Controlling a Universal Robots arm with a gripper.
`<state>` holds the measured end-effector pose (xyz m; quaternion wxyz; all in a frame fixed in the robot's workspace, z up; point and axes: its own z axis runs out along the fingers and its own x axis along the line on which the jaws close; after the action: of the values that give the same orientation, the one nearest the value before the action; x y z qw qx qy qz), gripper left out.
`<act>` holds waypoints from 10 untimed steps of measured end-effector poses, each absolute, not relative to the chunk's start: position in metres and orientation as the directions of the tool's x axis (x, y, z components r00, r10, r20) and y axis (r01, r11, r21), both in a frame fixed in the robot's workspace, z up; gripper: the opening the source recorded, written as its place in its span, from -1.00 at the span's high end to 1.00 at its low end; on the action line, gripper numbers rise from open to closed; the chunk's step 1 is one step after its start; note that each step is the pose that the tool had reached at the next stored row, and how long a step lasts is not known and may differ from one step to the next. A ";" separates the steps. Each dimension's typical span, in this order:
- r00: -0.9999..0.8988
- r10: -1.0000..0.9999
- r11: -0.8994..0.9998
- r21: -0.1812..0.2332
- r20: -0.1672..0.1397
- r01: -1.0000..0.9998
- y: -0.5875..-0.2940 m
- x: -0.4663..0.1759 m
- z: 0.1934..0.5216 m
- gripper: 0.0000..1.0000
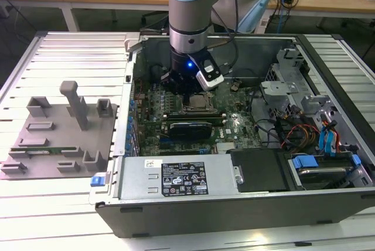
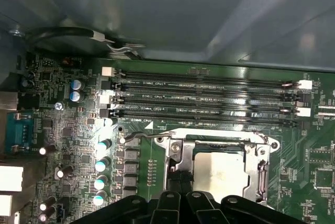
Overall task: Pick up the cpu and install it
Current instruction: 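Close the cpu cover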
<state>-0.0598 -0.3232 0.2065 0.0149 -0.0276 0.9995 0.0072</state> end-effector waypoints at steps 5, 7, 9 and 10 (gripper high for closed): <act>-0.998 -0.055 0.998 0.013 -0.030 -0.055 -0.323 -0.060 0.204 0.79; -0.998 -0.055 0.998 0.013 -0.030 -0.055 -0.323 -0.060 0.204 0.79; -0.998 -0.055 0.998 0.013 -0.030 -0.055 -0.323 -0.060 0.204 0.79; -0.998 -0.055 0.998 0.013 -0.030 -0.055 -0.323 -0.060 0.203 0.79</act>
<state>-0.0598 -0.3232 0.2035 0.0148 -0.0276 0.9995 0.0071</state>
